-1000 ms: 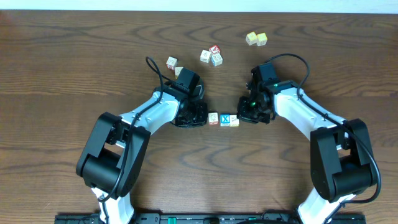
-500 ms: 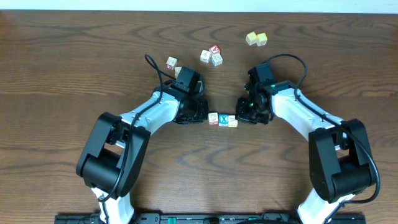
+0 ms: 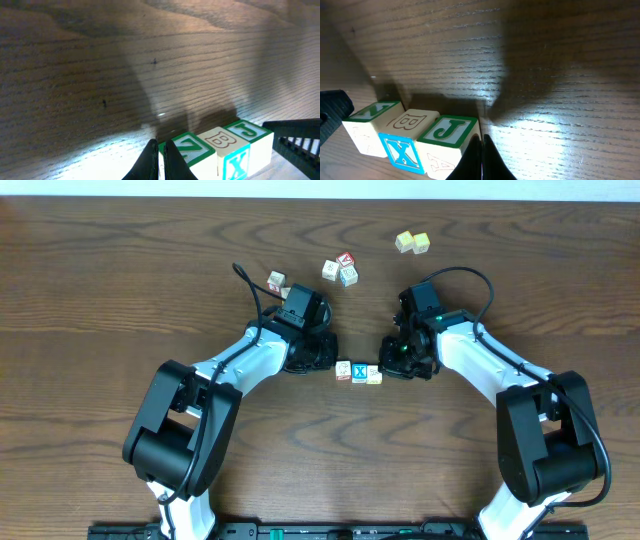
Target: Lift 3 blocks
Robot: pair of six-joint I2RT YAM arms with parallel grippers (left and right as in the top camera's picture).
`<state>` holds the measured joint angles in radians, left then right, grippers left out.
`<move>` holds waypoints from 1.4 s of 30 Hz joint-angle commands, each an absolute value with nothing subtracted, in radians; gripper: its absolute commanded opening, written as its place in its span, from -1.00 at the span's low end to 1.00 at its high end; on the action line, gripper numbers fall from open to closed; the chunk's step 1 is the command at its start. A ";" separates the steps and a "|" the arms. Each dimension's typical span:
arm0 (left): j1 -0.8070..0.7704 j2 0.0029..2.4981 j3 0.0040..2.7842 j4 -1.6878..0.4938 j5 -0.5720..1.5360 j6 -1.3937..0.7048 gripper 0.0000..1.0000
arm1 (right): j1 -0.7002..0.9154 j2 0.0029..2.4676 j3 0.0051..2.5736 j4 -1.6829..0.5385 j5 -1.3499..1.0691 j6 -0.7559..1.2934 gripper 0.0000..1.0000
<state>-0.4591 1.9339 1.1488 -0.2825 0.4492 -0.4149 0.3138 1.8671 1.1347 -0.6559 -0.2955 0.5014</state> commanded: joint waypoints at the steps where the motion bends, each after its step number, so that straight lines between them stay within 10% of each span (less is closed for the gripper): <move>1: -0.456 1.942 1.140 -0.274 0.519 -0.376 -0.86 | 0.323 1.859 1.129 -0.654 -0.282 0.516 -0.98; 29: -0.409 1.931 1.189 -0.267 0.521 -0.413 -0.86 | 0.323 1.859 1.129 -0.654 -0.258 0.516 -0.97; 42: -0.471 1.884 1.428 -0.657 0.274 -0.397 -0.86 | 0.323 1.859 1.117 -0.635 -0.240 0.517 -0.97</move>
